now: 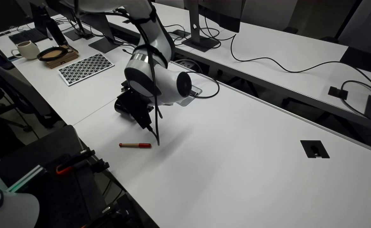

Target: Place the mug upright and put it on the right side of the desk

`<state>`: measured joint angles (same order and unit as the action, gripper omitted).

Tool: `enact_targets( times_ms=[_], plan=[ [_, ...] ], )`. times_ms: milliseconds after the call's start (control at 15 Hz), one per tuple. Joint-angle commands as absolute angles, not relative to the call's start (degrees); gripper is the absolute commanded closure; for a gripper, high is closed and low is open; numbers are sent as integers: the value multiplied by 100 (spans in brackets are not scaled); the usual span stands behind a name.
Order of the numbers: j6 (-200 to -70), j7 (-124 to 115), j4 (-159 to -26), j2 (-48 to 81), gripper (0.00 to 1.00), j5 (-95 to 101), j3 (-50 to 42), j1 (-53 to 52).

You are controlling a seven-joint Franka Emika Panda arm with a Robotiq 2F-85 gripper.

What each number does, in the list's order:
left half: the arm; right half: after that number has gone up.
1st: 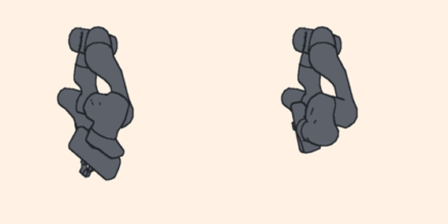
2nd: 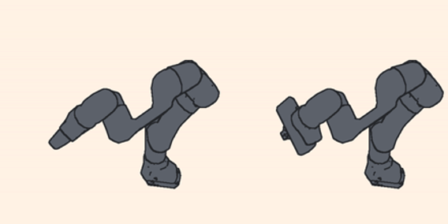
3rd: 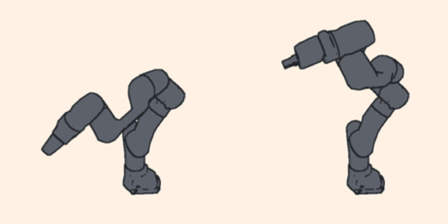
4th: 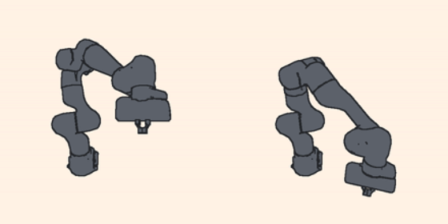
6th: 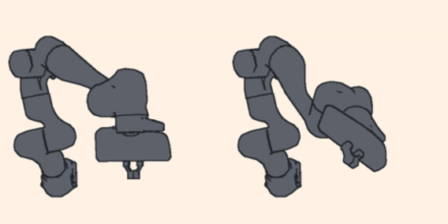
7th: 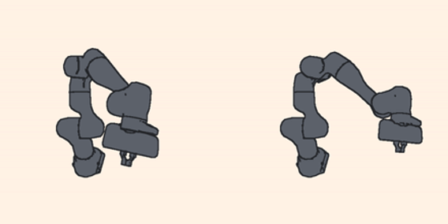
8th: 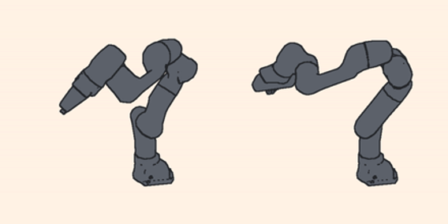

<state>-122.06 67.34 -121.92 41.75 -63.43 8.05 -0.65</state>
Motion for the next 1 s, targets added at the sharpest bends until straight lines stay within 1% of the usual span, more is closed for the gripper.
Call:
enact_targets(
  times_ms=[0, 933],
  plan=[
    [-12040, 6927, -11855, 4518, 0, -6493, 826, 12],
    [-11794, 6835, -11491, 4945, 0, -6451, 858, -11]
  ],
)
